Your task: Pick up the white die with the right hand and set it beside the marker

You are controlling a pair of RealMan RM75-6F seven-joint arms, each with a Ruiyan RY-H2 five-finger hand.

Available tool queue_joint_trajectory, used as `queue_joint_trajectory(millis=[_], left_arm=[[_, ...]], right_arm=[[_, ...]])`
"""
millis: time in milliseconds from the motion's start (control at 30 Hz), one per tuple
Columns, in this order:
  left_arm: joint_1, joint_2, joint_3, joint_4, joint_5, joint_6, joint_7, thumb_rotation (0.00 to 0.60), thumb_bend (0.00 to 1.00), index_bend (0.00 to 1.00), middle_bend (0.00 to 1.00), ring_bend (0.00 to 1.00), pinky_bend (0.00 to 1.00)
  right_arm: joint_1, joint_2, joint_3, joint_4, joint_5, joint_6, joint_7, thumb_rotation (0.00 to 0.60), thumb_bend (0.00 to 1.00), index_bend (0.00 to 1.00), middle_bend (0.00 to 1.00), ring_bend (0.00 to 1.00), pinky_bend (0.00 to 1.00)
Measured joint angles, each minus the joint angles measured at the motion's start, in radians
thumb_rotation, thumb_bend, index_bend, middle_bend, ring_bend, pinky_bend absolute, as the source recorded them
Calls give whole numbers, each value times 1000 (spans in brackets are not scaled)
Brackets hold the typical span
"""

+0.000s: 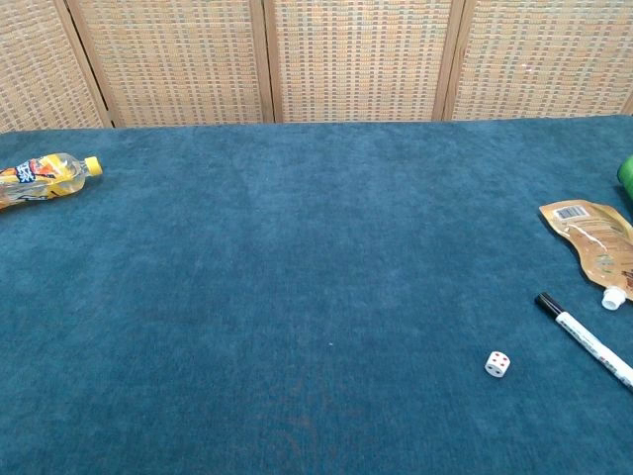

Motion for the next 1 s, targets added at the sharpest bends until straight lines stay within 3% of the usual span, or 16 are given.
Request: queue_joint_trajectory(millis=[1000], left_arm=[[11,19,3,-18,27,32,-12,600,110,0,0,0,0]], right_arm=[[-2,2,-5,-18,-17,11,-11,600,2,0,0,0,0]])
